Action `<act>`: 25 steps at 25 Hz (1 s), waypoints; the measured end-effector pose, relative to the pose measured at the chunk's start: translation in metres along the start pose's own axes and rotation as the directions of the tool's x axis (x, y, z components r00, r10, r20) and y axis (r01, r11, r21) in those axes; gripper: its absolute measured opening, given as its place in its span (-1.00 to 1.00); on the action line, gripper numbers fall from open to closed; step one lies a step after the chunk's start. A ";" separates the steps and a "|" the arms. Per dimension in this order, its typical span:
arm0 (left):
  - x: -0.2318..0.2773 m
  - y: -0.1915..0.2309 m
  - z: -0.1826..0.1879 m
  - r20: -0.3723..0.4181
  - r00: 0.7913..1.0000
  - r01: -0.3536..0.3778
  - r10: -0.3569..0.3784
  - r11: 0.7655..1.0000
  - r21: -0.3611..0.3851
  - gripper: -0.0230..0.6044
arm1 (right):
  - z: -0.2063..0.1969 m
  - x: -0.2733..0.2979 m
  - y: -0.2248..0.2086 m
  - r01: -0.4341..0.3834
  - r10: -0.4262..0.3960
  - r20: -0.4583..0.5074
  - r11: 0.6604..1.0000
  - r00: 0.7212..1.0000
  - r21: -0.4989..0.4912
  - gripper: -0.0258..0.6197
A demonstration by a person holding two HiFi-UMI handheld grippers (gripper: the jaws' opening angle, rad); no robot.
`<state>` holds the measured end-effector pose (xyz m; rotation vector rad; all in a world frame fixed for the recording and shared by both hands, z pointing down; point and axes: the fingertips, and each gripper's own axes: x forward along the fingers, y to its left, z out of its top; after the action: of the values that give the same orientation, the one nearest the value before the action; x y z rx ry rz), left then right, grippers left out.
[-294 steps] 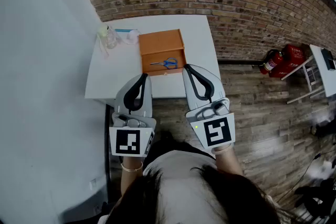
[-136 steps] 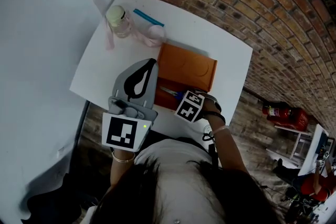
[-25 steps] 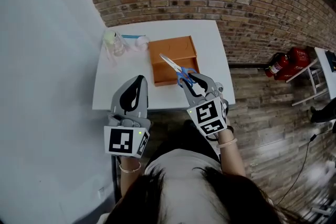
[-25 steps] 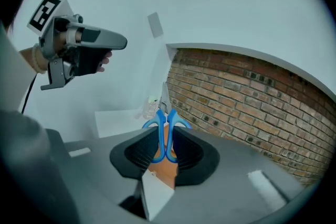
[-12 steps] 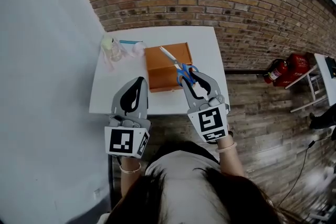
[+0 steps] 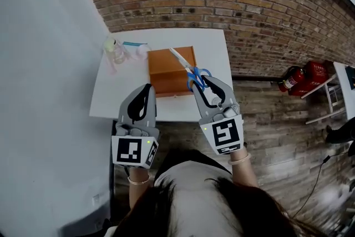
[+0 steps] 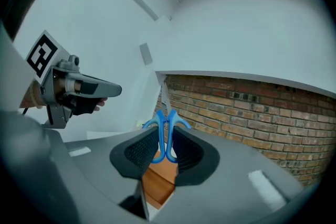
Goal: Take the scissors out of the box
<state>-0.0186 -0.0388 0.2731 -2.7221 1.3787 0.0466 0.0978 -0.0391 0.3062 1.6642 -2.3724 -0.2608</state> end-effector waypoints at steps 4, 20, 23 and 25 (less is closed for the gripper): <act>0.003 -0.011 0.000 -0.004 1.000 -0.014 0.013 1.000 -0.003 -0.92 | 0.006 -0.009 -0.009 -0.010 0.011 0.022 1.000 1.000 -0.019 -0.62; 0.003 -0.025 0.000 -0.015 0.999 -0.038 0.038 0.999 0.001 -0.92 | 0.026 -0.029 -0.022 -0.011 0.015 0.091 0.999 0.996 -0.043 -0.62; 0.002 -0.024 0.000 -0.013 0.999 -0.034 0.034 0.999 0.001 -0.92 | 0.029 -0.030 -0.020 -0.007 0.011 0.103 0.999 0.995 -0.040 -0.62; 0.002 -0.022 -0.001 -0.013 0.999 -0.029 0.029 1.000 0.001 -0.92 | 0.030 -0.028 -0.018 -0.005 0.008 0.107 0.999 0.994 -0.035 -0.62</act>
<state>0.0003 -0.0271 0.2750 -2.7070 1.4217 0.0302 0.1147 -0.0181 0.2696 1.6661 -2.4347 -0.3979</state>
